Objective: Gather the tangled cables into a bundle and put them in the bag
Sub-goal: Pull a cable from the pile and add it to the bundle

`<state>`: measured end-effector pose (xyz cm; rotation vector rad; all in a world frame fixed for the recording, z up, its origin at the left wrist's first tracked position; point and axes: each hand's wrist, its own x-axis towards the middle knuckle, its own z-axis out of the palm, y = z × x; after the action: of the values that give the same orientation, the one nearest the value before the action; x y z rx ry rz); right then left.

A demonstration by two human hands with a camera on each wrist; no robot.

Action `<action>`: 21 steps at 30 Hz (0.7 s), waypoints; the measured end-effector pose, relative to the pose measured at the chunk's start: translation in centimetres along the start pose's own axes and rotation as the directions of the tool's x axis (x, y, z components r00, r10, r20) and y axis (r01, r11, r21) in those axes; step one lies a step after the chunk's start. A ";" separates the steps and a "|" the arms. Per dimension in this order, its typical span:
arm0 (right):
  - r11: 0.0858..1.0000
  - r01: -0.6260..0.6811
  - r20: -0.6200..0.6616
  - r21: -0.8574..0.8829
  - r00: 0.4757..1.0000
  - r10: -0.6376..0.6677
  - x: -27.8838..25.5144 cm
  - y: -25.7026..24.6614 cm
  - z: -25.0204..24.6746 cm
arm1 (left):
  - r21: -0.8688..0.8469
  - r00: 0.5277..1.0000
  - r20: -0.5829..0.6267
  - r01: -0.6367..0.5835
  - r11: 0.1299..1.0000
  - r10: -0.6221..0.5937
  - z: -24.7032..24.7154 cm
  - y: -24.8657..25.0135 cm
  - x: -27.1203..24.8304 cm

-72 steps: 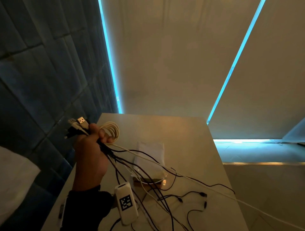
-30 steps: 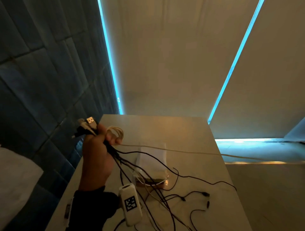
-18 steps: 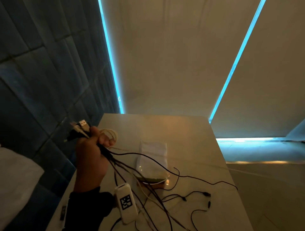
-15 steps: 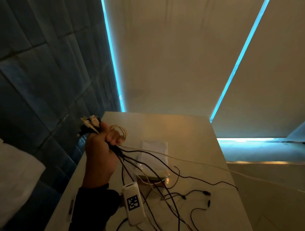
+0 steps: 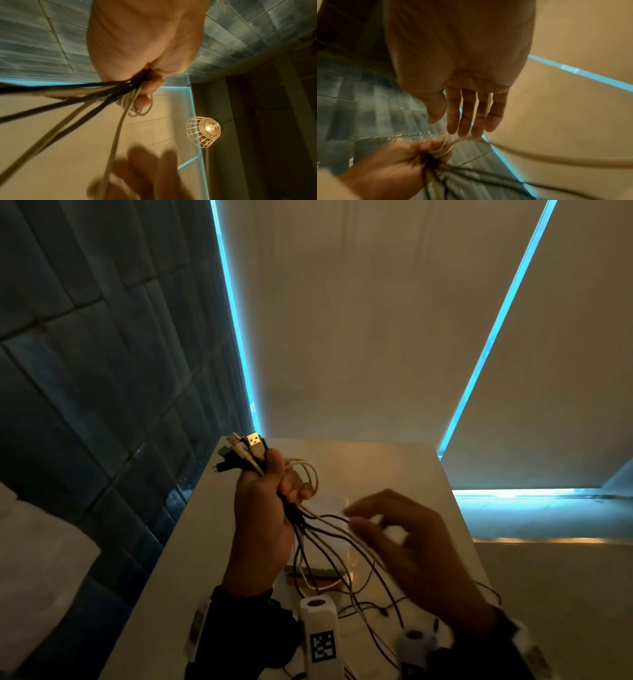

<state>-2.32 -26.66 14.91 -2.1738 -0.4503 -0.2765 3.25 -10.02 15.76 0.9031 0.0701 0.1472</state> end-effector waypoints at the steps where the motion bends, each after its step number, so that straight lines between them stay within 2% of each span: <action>1: 1.000 0.019 0.032 -0.001 0.999 -0.019 0.6 -0.3 1.4 | 0.022 1.000 0.002 0.002 1.000 -0.002 0.0 -0.1 -0.2; 3: 0.999 0.032 0.045 -0.005 0.998 -0.032 1.4 -1.0 3.2 | 0.062 1.000 -0.003 0.004 0.998 -0.003 0.1 -0.2 -0.5; 9: 1.000 0.012 -0.065 -0.005 0.998 -0.012 1.5 0.8 4.1 | 0.121 0.999 -0.040 -0.023 0.992 0.028 -0.3 0.1 -0.4; 11: 0.999 0.001 -0.028 0.042 1.000 0.000 1.5 0.5 4.1 | 0.121 0.999 -0.039 -0.028 0.992 0.033 -0.1 -0.1 -0.3; 13: 1.000 -0.015 0.008 0.014 1.000 0.015 1.5 0.4 4.6 | 0.133 1.000 -0.017 -0.023 0.991 0.025 0.4 -0.4 -0.5; 16: 0.999 -0.003 -0.070 -0.033 0.998 0.001 1.6 0.8 4.9 | 0.168 1.000 0.009 -0.017 0.986 0.015 1.1 -0.9 -0.6; 21: 0.996 0.036 -0.123 -0.086 0.991 -0.046 1.4 0.8 3.3 | 0.223 0.999 0.028 -0.036 0.974 0.030 0.5 -0.9 -0.1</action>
<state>-0.59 -24.16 12.90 -2.2155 -0.4198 -0.4592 3.34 -10.93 15.36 1.1314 0.0495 0.1615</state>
